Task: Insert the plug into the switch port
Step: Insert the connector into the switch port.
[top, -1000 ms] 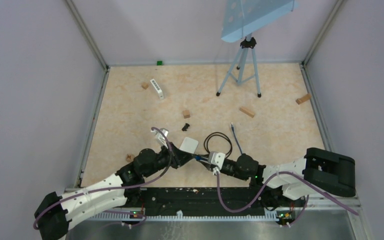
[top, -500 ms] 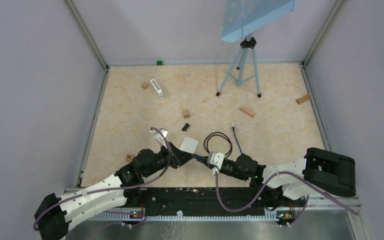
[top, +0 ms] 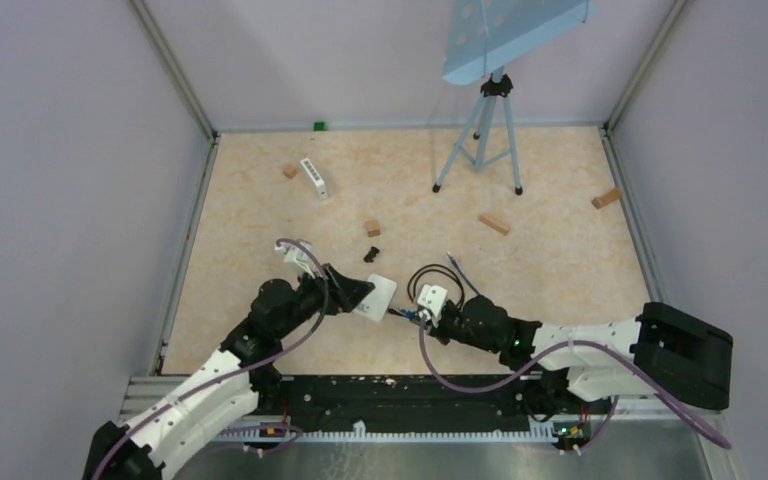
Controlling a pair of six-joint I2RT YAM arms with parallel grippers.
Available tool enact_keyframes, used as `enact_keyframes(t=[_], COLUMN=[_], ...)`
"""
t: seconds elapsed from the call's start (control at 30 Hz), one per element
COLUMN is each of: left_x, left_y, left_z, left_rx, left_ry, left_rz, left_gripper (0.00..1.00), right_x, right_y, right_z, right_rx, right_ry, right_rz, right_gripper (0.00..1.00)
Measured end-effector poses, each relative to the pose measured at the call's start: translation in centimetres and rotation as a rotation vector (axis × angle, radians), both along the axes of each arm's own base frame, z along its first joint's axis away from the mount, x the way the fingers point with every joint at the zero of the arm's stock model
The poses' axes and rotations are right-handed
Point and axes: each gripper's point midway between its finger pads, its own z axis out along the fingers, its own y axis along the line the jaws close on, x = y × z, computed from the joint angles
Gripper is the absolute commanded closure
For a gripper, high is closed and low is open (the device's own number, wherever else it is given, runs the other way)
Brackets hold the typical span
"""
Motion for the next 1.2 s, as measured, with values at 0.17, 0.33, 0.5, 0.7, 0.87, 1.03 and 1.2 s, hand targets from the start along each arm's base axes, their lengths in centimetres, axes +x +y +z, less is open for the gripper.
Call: enact_keyframes(t=[0.17,0.33,0.5,0.7,0.87,1.03,1.2], left_x=[3.5,4.0,5.2,6.2,7.3,7.8,7.0], left_y=[3.5,3.4,3.1,2.8,2.4,1.7,1.1], left_z=[-3.0,-5.8,-6.5,-6.6,-5.8,-6.3,-8.6], left_rx=[0.083,0.227,0.307,0.319,0.291,0.265,0.277], left_ry=[0.056,0.086,0.054,0.010,-0.040,-0.054,0.018], left_rz=[0.101,0.027,-0.014,-0.024,-0.008,-0.024,-0.085], left_gripper=[0.21,0.27,0.27,0.29,0.33,0.33,0.36], right_x=[1.0,2.0,3.5,4.9,5.3,5.0,4.9], right_y=[-2.1,-2.4,-1.0,-0.4,-0.4,-0.8,-1.0], right_z=[-2.6,-3.2,-2.9,-3.0,-2.6,-3.4,-4.1], right_rx=[-0.065,-0.117,-0.138,-0.162,-0.170,-0.204,-0.235], right_ry=[0.131,0.213,0.241,0.278,0.273,0.278,0.285], right_rz=[-0.047,-0.065,-0.042,-0.020,-0.005,0.008,0.021], right_gripper=[1.00,1.00,1.00,1.00,1.00,1.00,1.00])
